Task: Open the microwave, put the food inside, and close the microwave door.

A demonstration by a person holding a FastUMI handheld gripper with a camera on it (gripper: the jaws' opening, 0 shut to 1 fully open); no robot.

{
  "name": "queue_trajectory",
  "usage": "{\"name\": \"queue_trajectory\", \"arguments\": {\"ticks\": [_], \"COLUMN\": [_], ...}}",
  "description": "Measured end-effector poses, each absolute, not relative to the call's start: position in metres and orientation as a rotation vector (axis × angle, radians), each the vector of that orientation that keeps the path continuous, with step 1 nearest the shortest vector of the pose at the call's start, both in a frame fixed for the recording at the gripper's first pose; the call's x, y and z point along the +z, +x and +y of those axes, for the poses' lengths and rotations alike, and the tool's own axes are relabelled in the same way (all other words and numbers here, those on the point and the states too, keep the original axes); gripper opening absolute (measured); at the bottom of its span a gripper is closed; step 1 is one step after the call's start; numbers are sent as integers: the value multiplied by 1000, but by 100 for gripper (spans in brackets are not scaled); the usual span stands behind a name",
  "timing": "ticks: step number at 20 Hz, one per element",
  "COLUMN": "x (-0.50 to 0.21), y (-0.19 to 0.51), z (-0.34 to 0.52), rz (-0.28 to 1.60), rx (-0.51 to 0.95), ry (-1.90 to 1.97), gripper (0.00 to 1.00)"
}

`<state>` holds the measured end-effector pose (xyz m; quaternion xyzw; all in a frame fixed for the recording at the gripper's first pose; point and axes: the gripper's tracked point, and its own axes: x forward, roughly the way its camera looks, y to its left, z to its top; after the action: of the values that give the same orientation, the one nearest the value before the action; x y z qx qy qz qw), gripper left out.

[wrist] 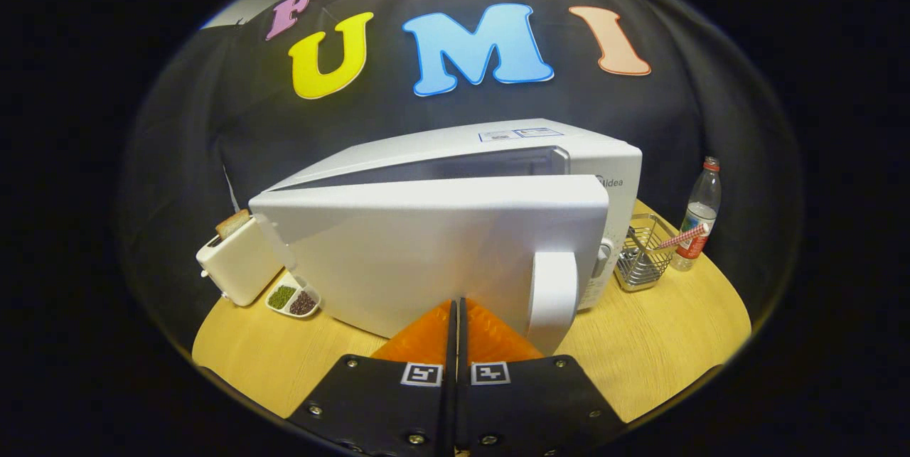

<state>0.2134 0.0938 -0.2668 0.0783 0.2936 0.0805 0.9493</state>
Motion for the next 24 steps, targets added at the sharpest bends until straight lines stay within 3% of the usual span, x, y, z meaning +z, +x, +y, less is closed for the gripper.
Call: {"name": "queue_trajectory", "arguments": {"ticks": [13, 24], "x": [-272, -216], "y": [266, 181], "z": [90, 112], "rz": [581, 465], "rx": [87, 232], "ry": [161, 50], "gripper": [1, 4]}}
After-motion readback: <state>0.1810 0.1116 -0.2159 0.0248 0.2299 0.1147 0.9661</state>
